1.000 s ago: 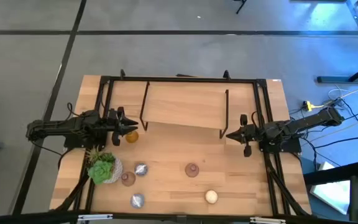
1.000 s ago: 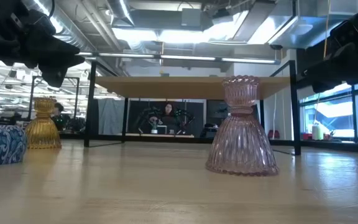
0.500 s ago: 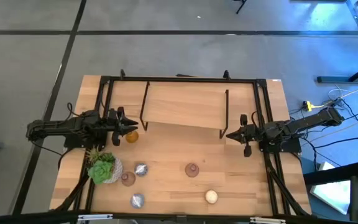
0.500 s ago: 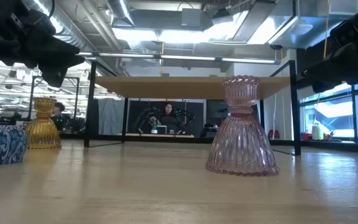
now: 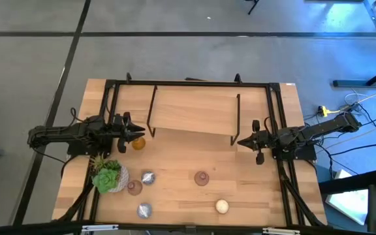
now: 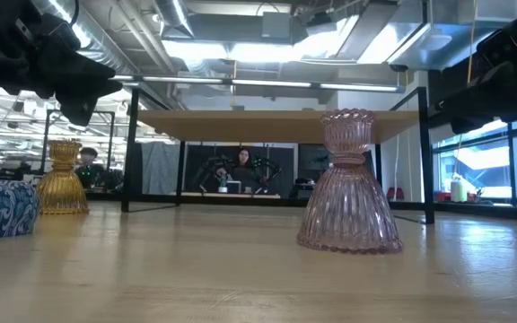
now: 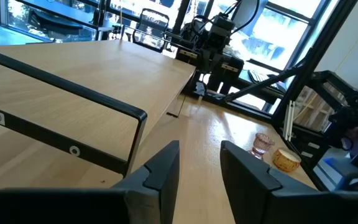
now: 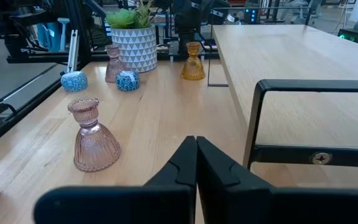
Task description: Pick & Place candle stick holders
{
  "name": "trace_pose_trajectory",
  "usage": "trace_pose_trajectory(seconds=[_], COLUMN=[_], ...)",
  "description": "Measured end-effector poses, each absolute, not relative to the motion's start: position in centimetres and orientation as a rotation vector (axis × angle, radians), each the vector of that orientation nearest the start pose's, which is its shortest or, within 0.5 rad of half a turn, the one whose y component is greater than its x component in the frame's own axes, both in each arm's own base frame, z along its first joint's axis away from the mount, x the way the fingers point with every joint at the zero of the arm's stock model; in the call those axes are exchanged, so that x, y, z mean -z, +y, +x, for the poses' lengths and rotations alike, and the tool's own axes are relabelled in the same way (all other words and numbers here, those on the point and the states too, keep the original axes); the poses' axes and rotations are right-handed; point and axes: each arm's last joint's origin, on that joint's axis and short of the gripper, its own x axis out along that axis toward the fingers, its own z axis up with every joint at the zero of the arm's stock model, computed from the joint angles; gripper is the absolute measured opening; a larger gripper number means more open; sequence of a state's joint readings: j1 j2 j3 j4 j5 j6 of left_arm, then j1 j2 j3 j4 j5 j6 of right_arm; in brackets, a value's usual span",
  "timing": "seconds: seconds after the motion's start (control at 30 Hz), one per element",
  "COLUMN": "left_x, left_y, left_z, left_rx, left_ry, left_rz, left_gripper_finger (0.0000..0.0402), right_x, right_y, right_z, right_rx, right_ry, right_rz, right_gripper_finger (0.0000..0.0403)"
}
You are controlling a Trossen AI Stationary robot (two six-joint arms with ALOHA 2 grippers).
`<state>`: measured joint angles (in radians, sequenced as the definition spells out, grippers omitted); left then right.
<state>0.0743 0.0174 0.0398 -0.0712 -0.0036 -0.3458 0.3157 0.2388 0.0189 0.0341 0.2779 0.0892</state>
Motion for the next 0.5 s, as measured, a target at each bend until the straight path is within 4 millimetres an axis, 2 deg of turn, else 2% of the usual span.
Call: trace_pose_trajectory(seconds=[0.43,0.5], left_x=[-16.93,-17.06], left_y=[0.71,0.66], left_z=[9.58,9.55], left_rx=[-0.081,-0.064], left_ry=[0.038,0.041], left_rz=[-0.359,-0.316], left_gripper_finger=[0.0112,0.0111], right_x=[-15.33,-15.34], right_y=[2.65,2.65], right_z=[10.67,10.67], right_rx=[-0.03,-0.03], right_ry=[0.18,0.179], right_rz=[0.035,0.035], right_gripper_finger=[0.0003,0.0003])
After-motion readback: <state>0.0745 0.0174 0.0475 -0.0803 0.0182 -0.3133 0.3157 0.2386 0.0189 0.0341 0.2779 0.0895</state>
